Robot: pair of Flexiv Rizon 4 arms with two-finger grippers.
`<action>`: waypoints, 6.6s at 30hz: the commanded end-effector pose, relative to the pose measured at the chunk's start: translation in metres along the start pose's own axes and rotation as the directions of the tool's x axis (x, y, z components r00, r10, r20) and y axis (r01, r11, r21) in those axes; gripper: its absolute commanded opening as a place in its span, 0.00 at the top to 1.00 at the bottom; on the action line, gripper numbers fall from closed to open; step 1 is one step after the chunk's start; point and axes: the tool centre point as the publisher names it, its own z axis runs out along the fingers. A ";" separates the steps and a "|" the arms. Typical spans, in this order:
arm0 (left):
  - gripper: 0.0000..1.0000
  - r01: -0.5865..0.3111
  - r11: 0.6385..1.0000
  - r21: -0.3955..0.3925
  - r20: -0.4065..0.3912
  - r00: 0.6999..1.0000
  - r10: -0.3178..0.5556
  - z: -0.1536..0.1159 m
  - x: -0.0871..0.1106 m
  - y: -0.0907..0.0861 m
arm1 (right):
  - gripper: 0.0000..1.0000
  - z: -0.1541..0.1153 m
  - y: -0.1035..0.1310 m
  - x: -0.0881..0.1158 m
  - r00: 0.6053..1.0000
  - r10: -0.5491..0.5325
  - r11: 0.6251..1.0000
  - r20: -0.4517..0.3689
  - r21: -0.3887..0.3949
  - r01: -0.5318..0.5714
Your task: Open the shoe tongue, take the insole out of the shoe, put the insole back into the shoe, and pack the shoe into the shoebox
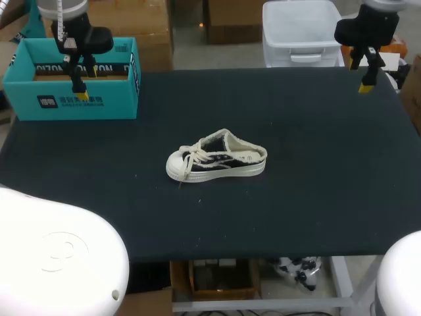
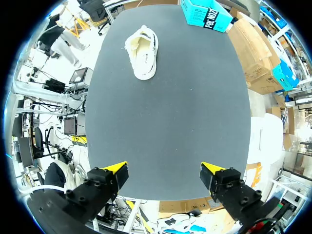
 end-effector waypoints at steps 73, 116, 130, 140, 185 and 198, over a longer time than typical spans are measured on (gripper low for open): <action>0.00 0.892 0.450 -0.042 -0.112 0.443 -0.889 0.048 0.102 -0.197 | 0.00 0.181 0.197 0.055 0.994 0.105 0.756 -0.015 -0.649 -0.090; 0.00 0.883 0.468 -0.041 -0.081 0.464 -0.882 0.067 0.114 -0.246 | 0.00 0.227 0.239 0.061 0.999 0.020 0.608 -0.042 -0.792 -0.046; 0.00 0.878 0.477 -0.045 -0.096 0.471 -0.877 0.071 0.113 -0.246 | 0.00 0.224 0.257 0.066 0.998 -0.048 0.554 -0.042 -0.832 -0.008; 0.00 0.884 0.465 -0.038 -0.097 0.460 -0.882 0.073 0.112 -0.249 | 0.00 0.229 0.265 0.068 0.997 -0.064 0.535 -0.040 -0.845 0.000; 0.47 0.993 0.108 -0.045 0.164 0.114 -0.980 0.094 0.104 -0.339 | 1.00 0.233 0.272 0.076 0.999 -0.040 0.522 -0.021 -0.853 0.003; 0.53 0.996 0.057 -0.066 0.189 0.069 -0.980 0.106 0.102 -0.327 | 1.00 0.233 0.272 0.076 0.999 -0.040 0.522 -0.021 -0.853 0.003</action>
